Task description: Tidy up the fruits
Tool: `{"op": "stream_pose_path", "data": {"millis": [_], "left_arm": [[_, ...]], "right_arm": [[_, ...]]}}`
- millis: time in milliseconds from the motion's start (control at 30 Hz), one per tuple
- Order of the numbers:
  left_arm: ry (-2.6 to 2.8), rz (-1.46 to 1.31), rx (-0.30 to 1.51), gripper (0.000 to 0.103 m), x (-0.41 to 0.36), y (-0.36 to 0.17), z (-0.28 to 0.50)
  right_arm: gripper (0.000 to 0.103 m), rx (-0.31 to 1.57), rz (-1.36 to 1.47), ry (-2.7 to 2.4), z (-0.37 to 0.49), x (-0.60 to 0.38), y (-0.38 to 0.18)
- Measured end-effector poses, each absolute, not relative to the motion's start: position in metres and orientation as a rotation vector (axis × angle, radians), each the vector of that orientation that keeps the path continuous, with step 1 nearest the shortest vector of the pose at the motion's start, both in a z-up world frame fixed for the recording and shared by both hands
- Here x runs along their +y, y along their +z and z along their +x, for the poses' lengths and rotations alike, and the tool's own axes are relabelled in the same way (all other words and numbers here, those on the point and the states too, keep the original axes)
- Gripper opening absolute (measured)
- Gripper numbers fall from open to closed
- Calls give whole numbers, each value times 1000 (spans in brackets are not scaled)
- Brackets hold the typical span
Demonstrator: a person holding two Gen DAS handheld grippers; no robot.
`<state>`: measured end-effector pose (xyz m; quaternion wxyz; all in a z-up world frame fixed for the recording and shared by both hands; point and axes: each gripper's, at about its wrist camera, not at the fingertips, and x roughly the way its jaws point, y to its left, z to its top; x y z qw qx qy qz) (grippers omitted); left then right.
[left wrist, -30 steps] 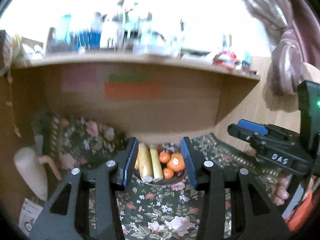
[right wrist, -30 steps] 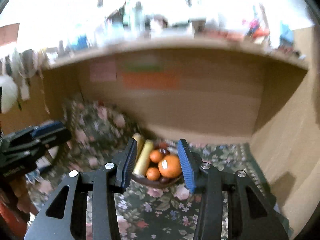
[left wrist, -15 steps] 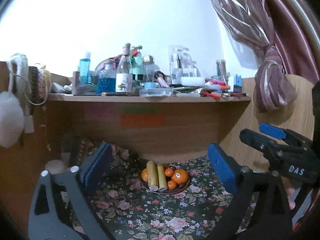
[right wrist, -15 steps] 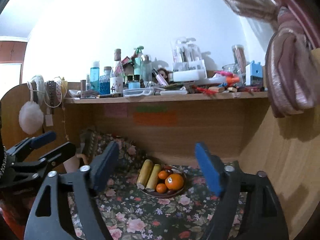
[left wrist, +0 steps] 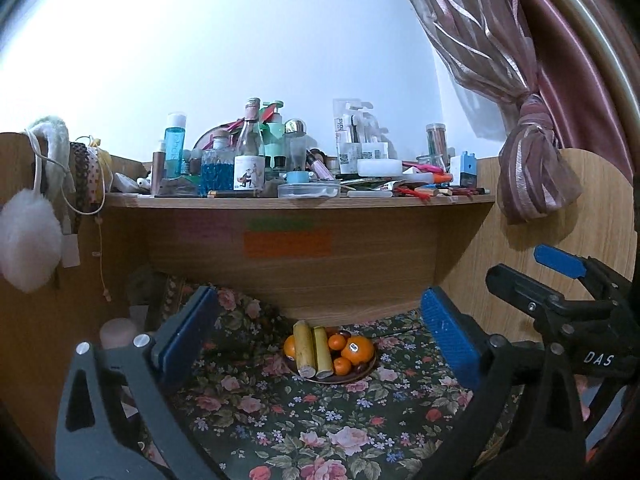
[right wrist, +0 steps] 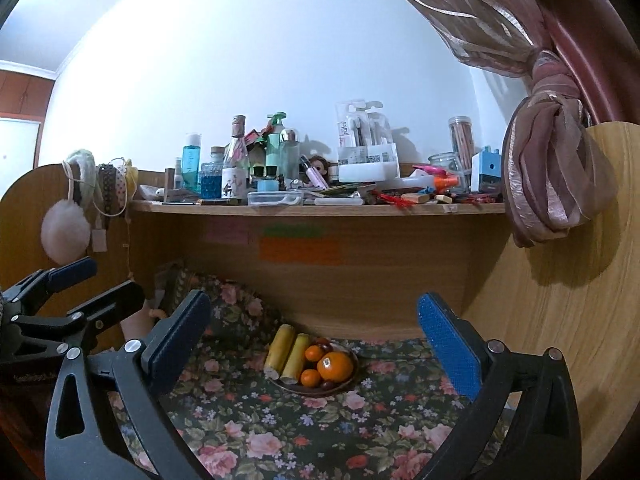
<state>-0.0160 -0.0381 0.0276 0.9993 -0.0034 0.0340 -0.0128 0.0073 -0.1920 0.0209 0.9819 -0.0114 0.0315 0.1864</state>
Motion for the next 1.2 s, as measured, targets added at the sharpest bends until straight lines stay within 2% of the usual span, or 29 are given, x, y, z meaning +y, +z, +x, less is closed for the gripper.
{"op": "stream_pose_path", "data": {"millis": [1200], "left_arm": [[-27, -7, 79, 103, -47, 27, -11]], "right_arm": [[103, 69, -11, 379, 11, -188, 20]]}}
